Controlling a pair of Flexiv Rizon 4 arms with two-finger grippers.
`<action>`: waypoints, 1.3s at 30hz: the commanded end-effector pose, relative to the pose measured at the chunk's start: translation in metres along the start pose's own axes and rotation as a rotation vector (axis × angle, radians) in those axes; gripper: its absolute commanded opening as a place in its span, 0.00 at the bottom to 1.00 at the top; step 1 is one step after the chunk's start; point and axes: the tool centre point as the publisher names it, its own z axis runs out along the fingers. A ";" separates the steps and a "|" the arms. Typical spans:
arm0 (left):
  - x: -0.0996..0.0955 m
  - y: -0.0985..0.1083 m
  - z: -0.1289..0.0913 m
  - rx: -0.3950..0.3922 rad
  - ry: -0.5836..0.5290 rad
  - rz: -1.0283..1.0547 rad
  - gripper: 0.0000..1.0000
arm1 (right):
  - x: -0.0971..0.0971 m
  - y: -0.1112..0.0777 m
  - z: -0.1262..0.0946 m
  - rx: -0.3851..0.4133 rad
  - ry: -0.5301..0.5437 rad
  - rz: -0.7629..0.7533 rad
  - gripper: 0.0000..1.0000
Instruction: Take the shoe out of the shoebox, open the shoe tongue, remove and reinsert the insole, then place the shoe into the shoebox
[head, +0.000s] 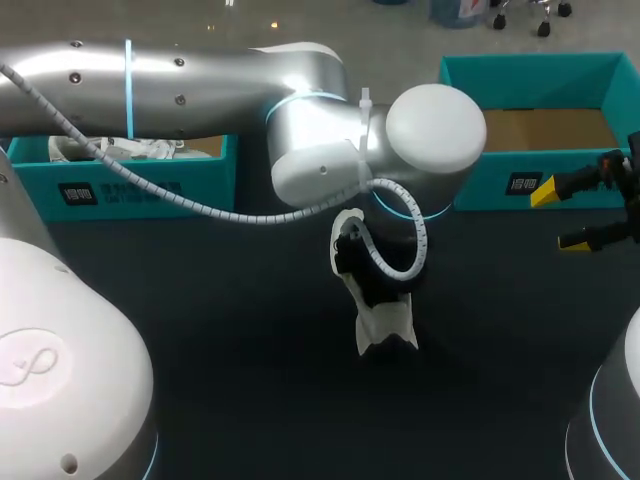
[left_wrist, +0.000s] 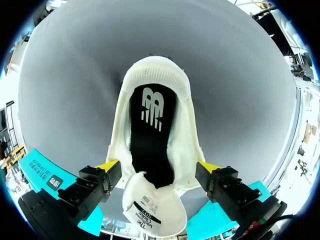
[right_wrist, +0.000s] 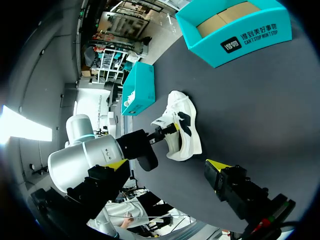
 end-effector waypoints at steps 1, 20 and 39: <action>0.001 0.005 -0.002 -0.006 0.001 -0.006 1.00 | 0.000 0.000 0.000 0.000 -0.001 0.001 1.00; 0.014 0.040 -0.041 -0.059 -0.017 -0.061 1.00 | 0.000 0.000 0.000 0.000 -0.001 0.001 1.00; 0.029 0.092 -0.038 -0.065 -0.028 -0.118 0.00 | 0.000 0.000 0.000 0.000 -0.001 0.001 1.00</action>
